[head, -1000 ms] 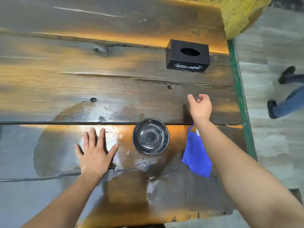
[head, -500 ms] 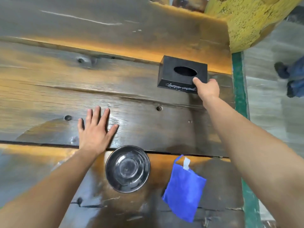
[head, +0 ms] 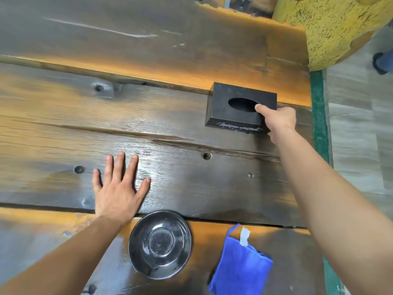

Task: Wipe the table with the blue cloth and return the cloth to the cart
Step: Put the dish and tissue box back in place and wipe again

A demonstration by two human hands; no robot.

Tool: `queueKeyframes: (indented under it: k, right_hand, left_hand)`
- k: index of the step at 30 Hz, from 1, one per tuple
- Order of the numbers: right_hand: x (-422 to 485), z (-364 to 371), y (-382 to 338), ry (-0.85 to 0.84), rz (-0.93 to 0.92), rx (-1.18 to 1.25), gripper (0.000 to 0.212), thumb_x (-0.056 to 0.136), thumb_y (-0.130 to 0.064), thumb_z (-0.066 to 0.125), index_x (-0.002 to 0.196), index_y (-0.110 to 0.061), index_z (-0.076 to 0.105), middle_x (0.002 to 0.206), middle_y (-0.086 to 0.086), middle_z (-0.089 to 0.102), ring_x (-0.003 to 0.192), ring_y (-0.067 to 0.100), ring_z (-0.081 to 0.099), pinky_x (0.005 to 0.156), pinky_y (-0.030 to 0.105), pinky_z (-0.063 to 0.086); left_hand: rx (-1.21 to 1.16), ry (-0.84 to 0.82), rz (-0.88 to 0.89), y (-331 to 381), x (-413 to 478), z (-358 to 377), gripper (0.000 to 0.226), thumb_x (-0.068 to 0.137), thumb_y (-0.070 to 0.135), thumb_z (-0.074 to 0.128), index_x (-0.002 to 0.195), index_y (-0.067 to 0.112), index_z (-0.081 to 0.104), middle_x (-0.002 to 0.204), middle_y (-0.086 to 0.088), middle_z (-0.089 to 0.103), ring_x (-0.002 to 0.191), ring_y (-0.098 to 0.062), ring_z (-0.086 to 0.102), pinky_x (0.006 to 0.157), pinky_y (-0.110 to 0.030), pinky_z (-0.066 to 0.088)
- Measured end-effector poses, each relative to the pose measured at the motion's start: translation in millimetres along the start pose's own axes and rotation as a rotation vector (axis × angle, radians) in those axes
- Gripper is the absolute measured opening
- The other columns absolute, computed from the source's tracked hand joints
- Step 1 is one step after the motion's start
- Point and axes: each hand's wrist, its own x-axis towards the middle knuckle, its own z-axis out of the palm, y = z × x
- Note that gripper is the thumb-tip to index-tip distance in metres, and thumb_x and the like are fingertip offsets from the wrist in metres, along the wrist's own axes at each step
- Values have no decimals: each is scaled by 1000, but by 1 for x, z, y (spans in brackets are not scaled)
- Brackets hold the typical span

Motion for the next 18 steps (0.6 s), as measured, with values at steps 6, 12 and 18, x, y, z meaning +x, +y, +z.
queueKeyframes:
  k: [6,12,18]
  right_hand:
    - [-35,-3,6,53,-33,-22,49,65,-52,87,82,-13,63,93,4,62,83,30,59,76,38,55]
    - [-82,3,14,104,-7,-97,45,66,-43,87,65,-11,56,67,2,61,58,22,57,74,43,61]
    - [-96,8,8,39,23,-118,51,66,-41,88,93,-9,60,95,9,65,86,33,62,82,47,63]
  left_hand:
    - [-21,-49,10,-2,3,-4,79,95,81,15,164,45,4,176,6,3,161,-19,-12,124,-50,-12]
    - [-111,-186,79,-15,9,-19,77,92,78,18,162,51,2,174,12,-10,160,-15,-17,126,-51,-10]
    - [-106,-125,81,-53,-7,-28,71,98,72,25,163,45,15,175,10,-1,161,-16,-10,126,-49,-3]
